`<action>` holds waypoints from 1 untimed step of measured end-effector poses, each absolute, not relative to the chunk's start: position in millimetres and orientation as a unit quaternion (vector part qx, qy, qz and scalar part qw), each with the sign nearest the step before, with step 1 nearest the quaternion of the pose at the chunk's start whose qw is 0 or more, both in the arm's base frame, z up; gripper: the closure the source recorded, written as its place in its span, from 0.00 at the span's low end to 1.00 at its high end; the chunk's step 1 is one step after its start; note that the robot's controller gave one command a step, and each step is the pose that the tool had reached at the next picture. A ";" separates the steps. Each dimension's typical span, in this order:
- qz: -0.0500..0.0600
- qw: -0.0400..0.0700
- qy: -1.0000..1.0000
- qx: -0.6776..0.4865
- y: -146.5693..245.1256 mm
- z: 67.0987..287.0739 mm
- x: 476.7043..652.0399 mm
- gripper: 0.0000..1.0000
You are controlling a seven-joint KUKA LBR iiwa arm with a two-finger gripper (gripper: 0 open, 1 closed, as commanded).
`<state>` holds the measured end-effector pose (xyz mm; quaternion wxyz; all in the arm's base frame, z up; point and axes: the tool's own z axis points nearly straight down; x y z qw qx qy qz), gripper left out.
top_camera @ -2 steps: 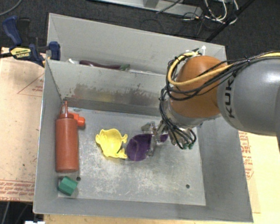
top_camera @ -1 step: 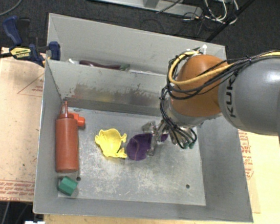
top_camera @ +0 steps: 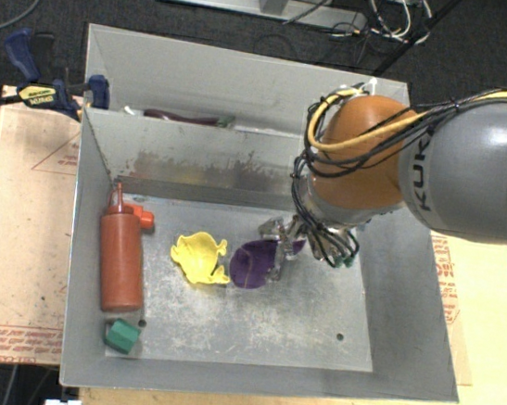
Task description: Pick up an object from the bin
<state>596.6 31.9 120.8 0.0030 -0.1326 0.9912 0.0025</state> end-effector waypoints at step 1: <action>0.002 0.005 0.991 -0.132 32.2 129.1 597.5 1.00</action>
Offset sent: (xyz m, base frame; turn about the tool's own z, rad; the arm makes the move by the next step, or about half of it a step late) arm 0.0001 0.0001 0.0203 0.0000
